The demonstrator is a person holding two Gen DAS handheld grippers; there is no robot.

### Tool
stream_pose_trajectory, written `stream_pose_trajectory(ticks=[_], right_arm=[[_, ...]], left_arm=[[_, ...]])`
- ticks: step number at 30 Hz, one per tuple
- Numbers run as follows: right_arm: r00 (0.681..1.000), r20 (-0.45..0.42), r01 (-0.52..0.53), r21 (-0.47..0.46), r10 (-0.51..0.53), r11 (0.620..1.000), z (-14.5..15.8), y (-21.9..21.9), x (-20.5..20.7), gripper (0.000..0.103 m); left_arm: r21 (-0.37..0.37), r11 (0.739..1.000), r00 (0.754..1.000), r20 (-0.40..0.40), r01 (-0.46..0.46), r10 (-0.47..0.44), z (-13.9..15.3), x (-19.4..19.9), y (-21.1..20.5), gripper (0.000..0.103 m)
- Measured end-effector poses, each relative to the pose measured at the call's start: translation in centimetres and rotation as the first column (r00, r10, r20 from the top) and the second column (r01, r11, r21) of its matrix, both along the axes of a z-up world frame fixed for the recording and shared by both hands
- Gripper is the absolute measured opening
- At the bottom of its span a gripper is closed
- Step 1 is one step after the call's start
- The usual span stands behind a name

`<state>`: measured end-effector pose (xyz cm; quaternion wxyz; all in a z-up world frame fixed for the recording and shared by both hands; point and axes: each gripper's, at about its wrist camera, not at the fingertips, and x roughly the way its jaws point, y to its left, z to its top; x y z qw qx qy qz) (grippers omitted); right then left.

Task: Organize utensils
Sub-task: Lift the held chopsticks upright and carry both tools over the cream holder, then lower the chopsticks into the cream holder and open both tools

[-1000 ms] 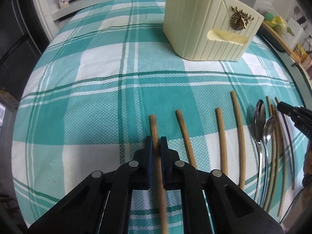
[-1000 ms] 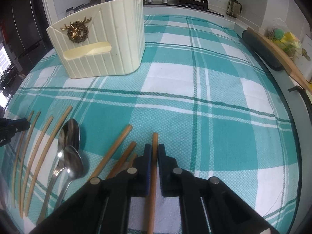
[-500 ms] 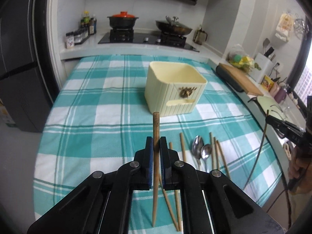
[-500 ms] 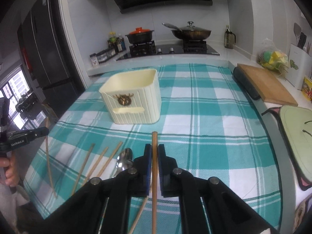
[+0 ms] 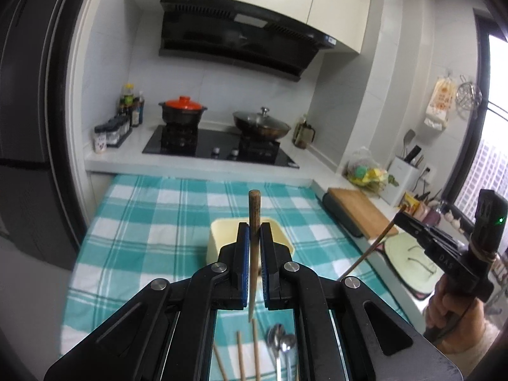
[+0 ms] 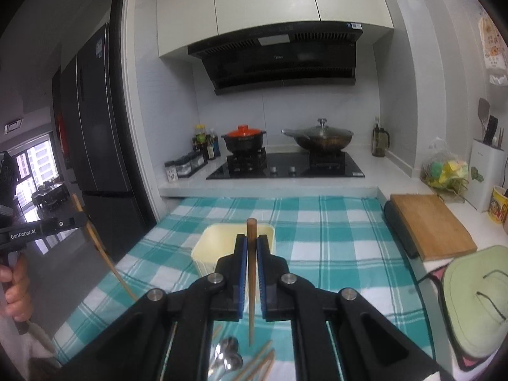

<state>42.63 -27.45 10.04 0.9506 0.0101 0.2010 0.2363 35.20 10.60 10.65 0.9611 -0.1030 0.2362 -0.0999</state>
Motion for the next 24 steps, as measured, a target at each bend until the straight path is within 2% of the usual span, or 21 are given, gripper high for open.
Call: stream_pose_trajectory(ticks=[3,5,9,11,14,18,22,23,24], right_arm=[[0.998,0.067,-0.009,0.010,0.008,1.000,3.3,1.8,2.5,0.006],[0.995,0.103,-0.017,0.007,0.016,1.000,5.0,3.2,4.4,0.006],[0.991,0.132,-0.018,-0.008,0.019,1.000,6.1,5.8,8.2,0.006],[0.997,0.082,-0.014,-0.006,0.015,1.000,5.0,6.8,10.6,0.006],[0.998,-0.063,-0.013,0.003,0.013,1.000,2.0,7.6,14.3,0.006],[0.975,-0.223,-0.021,-0.013,0.017,1.000,-2.7,8.4,17.6,0.006],[0.951,-0.308,-0.023,-0.044,0.008,0.999,-6.1,9.2,19.2,0.008],[0.949,-0.314,-0.023,-0.052,0.005,0.998,-6.6,9.3,19.4,0.009],[0.951,-0.309,-0.014,-0.061,-0.005,0.998,-7.0,9.4,19.5,0.009]], left_arm=[[0.034,0.999,0.998,0.062,-0.035,0.033,1.8,3.2,-0.8,0.005],[0.043,0.998,0.996,0.072,-0.050,0.047,1.9,5.5,-1.4,0.005],[0.026,0.998,0.998,-0.002,-0.060,0.060,-0.4,10.3,-1.9,0.005],[0.028,0.998,0.996,-0.060,-0.061,0.063,-2.4,12.3,-2.2,0.005],[0.040,0.998,0.986,-0.154,-0.054,0.059,-5.7,14.8,-2.4,0.005],[0.047,0.998,0.968,-0.246,-0.047,0.057,-9.2,16.9,-2.5,0.005],[0.055,0.997,0.953,-0.297,-0.051,0.065,-10.9,17.7,-3.0,0.006],[0.049,0.997,0.949,-0.308,-0.054,0.067,-11.1,17.8,-2.9,0.014],[0.038,0.998,0.946,-0.317,-0.056,0.065,-11.2,17.7,-2.7,0.027]])
